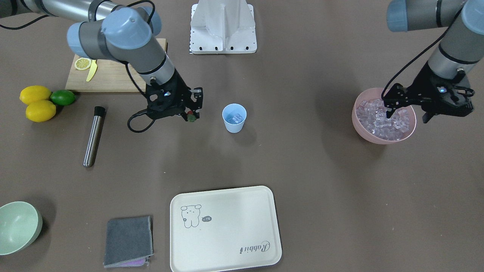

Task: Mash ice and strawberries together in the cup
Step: 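Grasp the red strawberry with the right gripper and lift it, then carry the strawberry over the light-blue cup and release it inside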

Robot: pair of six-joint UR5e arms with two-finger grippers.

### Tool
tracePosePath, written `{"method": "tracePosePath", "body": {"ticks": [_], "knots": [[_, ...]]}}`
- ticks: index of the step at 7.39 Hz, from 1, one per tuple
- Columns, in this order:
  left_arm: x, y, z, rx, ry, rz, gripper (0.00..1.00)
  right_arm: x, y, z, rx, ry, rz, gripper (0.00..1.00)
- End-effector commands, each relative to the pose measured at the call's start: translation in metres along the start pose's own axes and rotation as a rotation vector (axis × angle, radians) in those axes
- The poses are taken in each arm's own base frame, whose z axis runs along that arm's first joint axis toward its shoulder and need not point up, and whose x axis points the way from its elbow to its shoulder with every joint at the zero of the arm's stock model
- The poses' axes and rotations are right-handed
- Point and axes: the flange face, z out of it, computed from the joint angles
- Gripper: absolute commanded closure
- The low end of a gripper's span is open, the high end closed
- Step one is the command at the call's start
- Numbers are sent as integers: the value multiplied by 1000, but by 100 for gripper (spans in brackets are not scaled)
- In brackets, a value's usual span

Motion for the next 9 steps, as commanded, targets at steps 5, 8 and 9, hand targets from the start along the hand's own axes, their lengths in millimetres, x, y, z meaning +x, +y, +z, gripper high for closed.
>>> {"method": "tracePosePath", "body": {"ticks": [5,8,9], "knots": [[-53,11,1,-30,15,30,3,-93,44,44,27,51,-27,100],[-53,11,1,-30,15,30,3,-108,34,56,30,65,-25,61],[-53,11,1,-32,14,28,3,-106,33,58,29,70,-23,1]]}}
